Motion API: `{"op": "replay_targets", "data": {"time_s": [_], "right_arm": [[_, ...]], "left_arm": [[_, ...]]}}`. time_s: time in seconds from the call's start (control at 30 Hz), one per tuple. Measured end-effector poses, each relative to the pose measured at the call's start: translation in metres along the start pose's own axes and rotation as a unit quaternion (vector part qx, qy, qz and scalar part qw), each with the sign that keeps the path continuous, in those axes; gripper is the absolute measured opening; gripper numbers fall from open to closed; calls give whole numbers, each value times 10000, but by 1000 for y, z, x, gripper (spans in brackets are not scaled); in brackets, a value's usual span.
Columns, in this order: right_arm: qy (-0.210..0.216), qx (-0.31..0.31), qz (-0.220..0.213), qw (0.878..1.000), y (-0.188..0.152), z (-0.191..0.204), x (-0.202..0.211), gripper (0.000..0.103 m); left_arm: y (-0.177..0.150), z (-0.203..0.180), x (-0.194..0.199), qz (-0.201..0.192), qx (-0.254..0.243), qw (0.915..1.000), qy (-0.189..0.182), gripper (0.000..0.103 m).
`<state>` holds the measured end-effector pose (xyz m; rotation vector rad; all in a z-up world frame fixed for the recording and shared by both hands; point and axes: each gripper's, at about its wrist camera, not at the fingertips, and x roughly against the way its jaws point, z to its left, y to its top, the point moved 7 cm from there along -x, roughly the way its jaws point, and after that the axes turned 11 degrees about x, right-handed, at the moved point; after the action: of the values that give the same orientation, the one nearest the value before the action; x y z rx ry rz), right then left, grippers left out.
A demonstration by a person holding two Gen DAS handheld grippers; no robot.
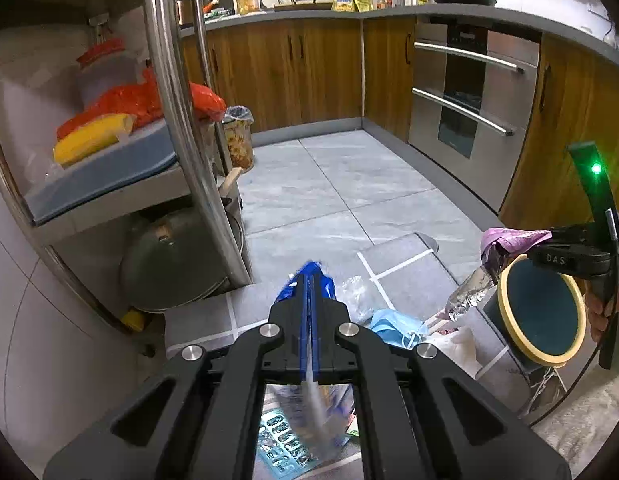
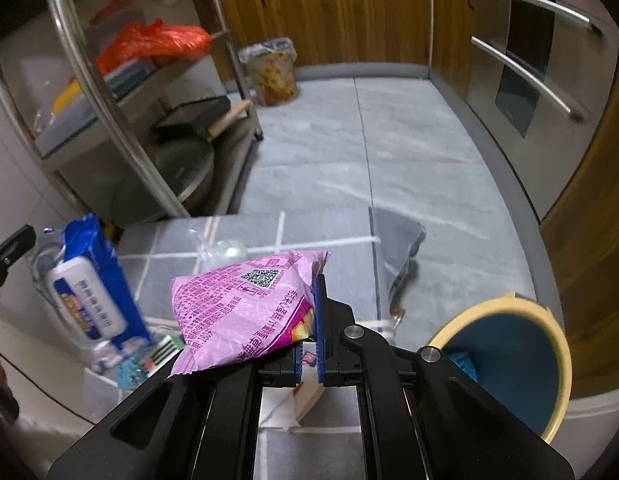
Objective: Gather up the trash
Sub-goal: 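Lift and carry the wipes pack and pink wrapper over the teal bin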
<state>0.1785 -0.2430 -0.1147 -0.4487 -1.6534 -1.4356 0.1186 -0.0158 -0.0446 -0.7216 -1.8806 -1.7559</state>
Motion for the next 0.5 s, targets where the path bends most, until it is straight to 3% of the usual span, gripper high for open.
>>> {"op": "replay_targets", "data": {"time_s": [0.27,0.5], "right_arm": [[-91,240,-461,9986,13,6,32,6],[-329,316,-716,9964,13,-12,61,6]], "left_arm": [[9,1,22,-198,39,9998,1,1],[17,-14,32,-265,-81,9996,-62,0]]}}
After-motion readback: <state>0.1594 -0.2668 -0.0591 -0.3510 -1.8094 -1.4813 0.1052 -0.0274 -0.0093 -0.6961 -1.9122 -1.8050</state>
